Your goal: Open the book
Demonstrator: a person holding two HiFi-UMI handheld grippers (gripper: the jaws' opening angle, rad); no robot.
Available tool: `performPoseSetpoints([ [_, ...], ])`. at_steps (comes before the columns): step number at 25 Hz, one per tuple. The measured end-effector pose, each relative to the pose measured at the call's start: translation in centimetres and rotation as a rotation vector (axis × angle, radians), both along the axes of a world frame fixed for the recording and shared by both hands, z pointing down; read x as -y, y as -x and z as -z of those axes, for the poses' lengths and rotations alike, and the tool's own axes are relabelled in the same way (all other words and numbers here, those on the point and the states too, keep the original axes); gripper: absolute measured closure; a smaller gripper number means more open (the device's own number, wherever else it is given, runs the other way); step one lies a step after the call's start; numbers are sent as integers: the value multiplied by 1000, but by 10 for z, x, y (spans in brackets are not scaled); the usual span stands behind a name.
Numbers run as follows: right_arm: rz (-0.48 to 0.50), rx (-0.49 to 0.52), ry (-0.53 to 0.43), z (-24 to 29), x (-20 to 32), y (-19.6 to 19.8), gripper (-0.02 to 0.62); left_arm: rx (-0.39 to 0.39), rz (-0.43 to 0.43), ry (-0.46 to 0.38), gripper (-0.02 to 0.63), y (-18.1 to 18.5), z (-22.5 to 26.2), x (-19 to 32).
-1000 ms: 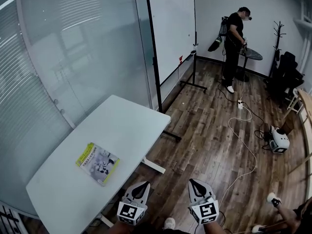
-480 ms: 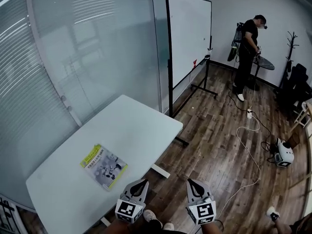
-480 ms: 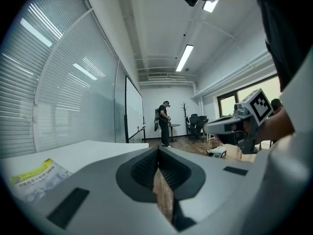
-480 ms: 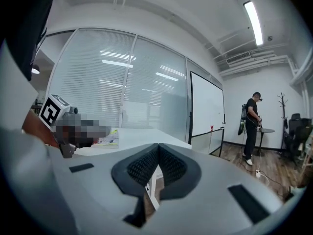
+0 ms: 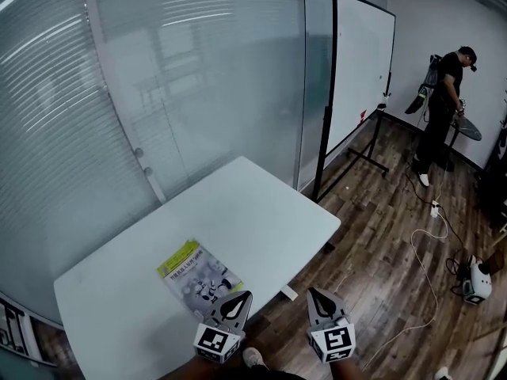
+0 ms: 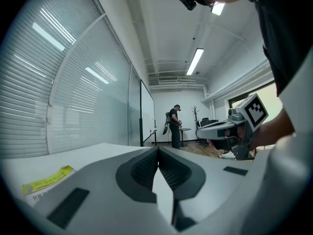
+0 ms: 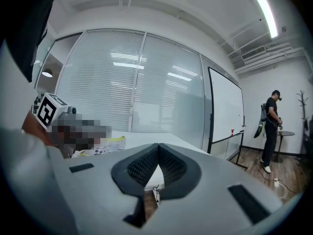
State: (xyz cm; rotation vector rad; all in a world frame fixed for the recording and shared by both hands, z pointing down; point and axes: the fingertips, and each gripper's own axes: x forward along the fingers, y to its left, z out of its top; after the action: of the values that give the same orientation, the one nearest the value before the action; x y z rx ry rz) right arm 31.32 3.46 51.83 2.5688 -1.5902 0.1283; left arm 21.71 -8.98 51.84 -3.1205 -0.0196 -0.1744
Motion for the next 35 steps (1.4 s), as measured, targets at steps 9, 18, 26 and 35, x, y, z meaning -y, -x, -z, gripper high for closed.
performPoseSetpoints([
  [9,130,-2,7,1,89,10,589,-39,145,22,595,25,6,77],
  [18,396,10,59,6,177,54,589,-19,321,31,595,64,-3,135],
  [26,596,113,145,-29,228,71,589,36,514,43,595,89,-26,156],
  [35,664,207,278,-66,265,61,586,83,668,64,595,101,-43,166],
])
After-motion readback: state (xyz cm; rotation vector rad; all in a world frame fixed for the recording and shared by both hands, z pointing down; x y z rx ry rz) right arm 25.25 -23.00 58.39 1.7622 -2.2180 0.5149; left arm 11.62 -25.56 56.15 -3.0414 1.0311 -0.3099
